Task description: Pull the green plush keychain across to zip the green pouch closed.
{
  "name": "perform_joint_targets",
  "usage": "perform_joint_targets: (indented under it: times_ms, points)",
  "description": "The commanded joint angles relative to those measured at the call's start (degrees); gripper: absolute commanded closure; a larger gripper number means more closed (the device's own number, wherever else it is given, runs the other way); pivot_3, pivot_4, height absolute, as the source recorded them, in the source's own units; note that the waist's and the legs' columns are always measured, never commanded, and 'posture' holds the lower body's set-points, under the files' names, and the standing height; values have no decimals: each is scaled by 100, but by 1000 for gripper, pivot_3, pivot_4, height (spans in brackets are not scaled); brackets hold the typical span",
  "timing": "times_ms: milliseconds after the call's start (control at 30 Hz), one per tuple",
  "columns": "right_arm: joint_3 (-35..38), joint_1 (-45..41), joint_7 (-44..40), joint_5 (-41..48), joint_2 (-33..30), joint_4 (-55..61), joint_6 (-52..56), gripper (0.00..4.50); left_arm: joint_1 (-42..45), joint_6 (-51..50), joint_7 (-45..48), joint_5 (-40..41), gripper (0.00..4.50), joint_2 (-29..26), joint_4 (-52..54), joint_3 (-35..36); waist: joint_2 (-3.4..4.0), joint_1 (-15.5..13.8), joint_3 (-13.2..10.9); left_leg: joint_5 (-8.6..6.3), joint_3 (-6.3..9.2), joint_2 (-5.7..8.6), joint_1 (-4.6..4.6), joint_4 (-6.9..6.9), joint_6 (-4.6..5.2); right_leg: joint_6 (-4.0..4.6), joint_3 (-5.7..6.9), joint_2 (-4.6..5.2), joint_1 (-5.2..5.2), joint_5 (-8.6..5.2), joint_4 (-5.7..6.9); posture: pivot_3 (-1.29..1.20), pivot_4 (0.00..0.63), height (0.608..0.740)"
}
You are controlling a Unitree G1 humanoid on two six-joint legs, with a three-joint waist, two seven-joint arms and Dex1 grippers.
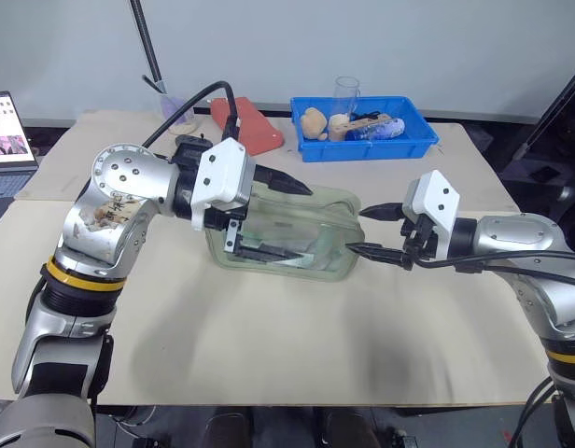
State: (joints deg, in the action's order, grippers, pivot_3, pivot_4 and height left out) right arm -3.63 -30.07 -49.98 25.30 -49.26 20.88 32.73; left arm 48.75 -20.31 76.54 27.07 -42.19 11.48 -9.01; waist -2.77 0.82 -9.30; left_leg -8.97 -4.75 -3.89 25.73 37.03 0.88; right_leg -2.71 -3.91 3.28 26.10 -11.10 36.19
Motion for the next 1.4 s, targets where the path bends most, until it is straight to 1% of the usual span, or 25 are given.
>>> perform_joint_targets:
  times_ms: [33,133,200,233,367,500,667,733,833,933,1000,1167,1200,1300,1400]
  points:
    - [110,-101,-92,-153,27,-20,-275,2578,-130,-177,-119,73,0,-156,312,240,0,-1,0,0,0,0,0,0,0,1,0,0,0,0,0,0,150,740]
    - [120,-100,-187,-217,46,-105,-365,3556,-210,-459,-324,165,0,-237,407,427,0,-8,0,0,-1,0,0,1,0,6,0,0,-1,-3,-2,0,150,740]
    - [127,-107,-226,-238,76,-171,-403,4312,-214,-715,-471,274,0,-294,433,589,0,-10,0,0,-1,0,0,2,0,10,0,1,-2,-5,-2,0,150,740]
    - [122,-113,-269,-273,78,-231,-467,4450,-194,-838,-592,297,0,-344,344,731,0,-9,0,0,-1,0,1,2,0,9,0,1,-2,-5,-3,0,150,740]
    - [159,-231,-442,-400,51,-572,-724,4450,-159,-1176,-1091,286,0,-610,-323,1372,0,-7,0,0,-1,0,-3,2,0,0,0,0,-2,-9,-1,0,150,740]
    - [190,-296,-590,-483,45,-787,-932,4450,-852,-1160,-1295,177,0,-930,-531,1858,3,24,2,0,-6,-2,-13,-4,0,-17,0,1,-3,-16,-1,0,150,740]
    - [164,-414,-627,-547,132,-953,-1035,4450,-1638,-1226,-1510,237,0,-1018,-64,2023,0,-12,0,-2,-10,-5,-13,-7,0,26,0,2,-3,-8,-2,0,150,740]
    - [160,-430,-632,-566,169,-977,-1044,4450,-1842,-1127,-1598,169,0,-1004,-23,2018,0,-39,0,-1,-10,-4,-12,-6,-1,42,0,4,-4,-17,-3,0,150,740]
    - [158,-431,-673,-571,223,-951,-1012,4450,-1949,-955,-1667,63,0,-951,-65,1925,0,-35,1,-1,-16,-2,-14,-5,-2,44,0,9,-5,-17,-4,0,150,740]
    - [150,-441,-700,-580,247,-938,-996,4500,-1903,-811,-1711,-14,698,-879,-157,1847,0,-26,1,-1,-15,-4,-15,-6,-2,45,1,7,-4,-16,-3,0,150,740]
    - [149,-463,-715,-601,261,-956,-993,4500,-1822,-793,-1687,-16,1613,-871,-226,1816,0,-18,1,-1,-16,-4,-15,-6,-2,45,1,7,-3,-16,-3,0,150,740]
    - [157,-415,-711,-607,277,-899,-959,4500,-1663,-884,-1521,54,4133,-997,-317,1835,0,-12,1,-1,-15,-4,-15,-6,-2,45,1,6,-3,-16,-2,0,150,740]
    - [162,-414,-699,-599,286,-888,-941,4500,-1605,-899,-1479,55,4442,-1025,-337,1824,0,-11,1,-1,-16,-4,-15,-7,-2,45,1,6,-3,-16,-3,0,150,740]
    - [161,-412,-671,-590,302,-844,-903,4500,-1138,-992,-1437,101,4442,-983,-372,1699,0,-20,1,-1,-15,-4,-15,-7,-2,45,1,6,-3,-16,-2,0,150,740]
    - [155,-397,-663,-597,312,-823,-889,4500,-531,-1143,-1483,133,4442,-724,-288,1388,0,-54,1,-1,-14,-1,-12,-4,-2,43,1,6,-6,-15,-3,0,150,740]
